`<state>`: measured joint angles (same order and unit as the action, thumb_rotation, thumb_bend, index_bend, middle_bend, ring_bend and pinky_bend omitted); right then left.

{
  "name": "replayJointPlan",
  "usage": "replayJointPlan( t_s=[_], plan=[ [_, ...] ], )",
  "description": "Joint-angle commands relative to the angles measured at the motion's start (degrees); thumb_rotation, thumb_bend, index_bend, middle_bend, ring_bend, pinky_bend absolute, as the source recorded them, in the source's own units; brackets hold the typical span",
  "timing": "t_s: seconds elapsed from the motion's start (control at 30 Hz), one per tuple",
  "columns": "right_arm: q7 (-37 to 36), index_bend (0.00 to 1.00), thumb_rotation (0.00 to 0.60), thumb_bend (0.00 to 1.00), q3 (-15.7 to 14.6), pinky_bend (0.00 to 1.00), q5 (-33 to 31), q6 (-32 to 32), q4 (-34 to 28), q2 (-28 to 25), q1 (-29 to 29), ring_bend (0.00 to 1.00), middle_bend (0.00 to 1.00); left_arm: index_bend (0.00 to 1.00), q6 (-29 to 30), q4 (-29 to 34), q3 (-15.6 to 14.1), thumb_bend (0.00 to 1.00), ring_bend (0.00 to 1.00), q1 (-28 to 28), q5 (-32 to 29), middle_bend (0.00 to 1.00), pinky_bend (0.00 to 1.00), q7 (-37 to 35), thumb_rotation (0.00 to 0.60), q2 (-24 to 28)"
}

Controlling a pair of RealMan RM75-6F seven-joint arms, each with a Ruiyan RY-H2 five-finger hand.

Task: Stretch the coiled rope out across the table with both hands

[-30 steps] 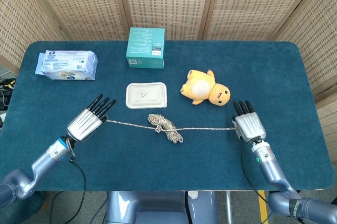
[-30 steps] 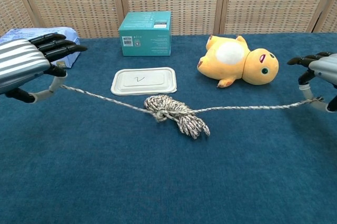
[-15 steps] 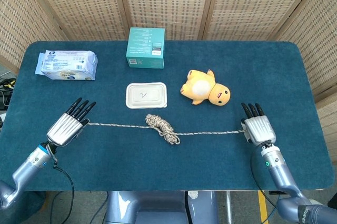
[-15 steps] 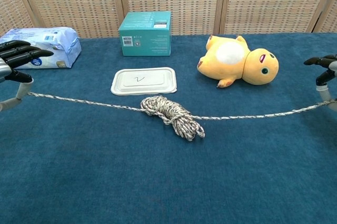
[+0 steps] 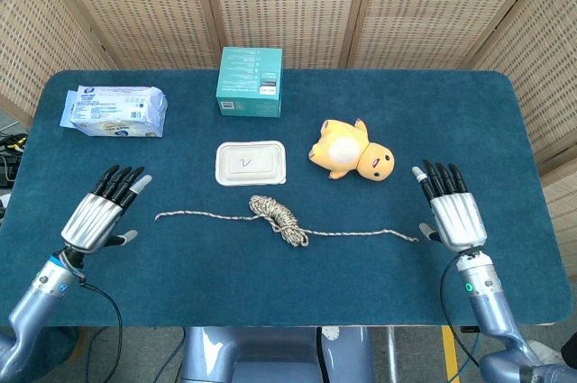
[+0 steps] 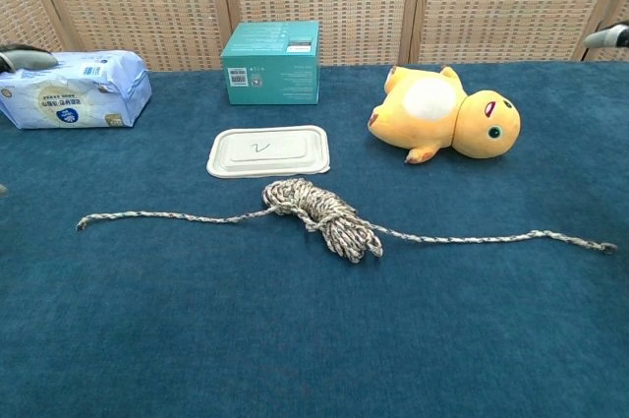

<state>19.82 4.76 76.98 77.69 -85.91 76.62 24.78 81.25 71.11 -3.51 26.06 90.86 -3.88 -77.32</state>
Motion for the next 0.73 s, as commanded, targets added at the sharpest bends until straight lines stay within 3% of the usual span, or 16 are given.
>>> replayJointPlan(
  t_s=[0.03,0.2,0.4,0.73],
  plan=[
    [-3.08,0.00,0.600,0.00,-0.50,0.00,4.18,5.55,-0.52,-1.97,-3.42,0.00,0.00,0.00,3.47,11.84,3.13,0.00,0.00,-5.18,-6.77,0.00,0.00,-0.12,0.600,7.79],
    [-4.86,0.00,0.600,0.00,-2.30,0.00,6.70,9.78,-0.63,-2.77,-7.12,0.00,0.00,0.00,5.47,17.71,2.77,0.00,0.00,-9.53,-10.10,0.00,0.00,1.87,0.600,10.75],
    [-4.01,0.00,0.600,0.00,-3.45,0.00,8.16,13.27,-0.63,-2.90,-10.75,0.00,0.00,0.00,6.25,20.96,0.69,0.00,0.00,-13.23,-9.78,0.00,0.00,4.00,0.600,12.27],
    [-4.63,0.00,0.600,0.00,-4.23,0.00,10.93,12.82,-0.79,-3.64,-12.33,0.00,0.00,0.00,7.99,22.39,1.08,0.00,0.00,-15.91,-7.72,0.00,0.00,6.98,0.600,12.25]
  ],
)
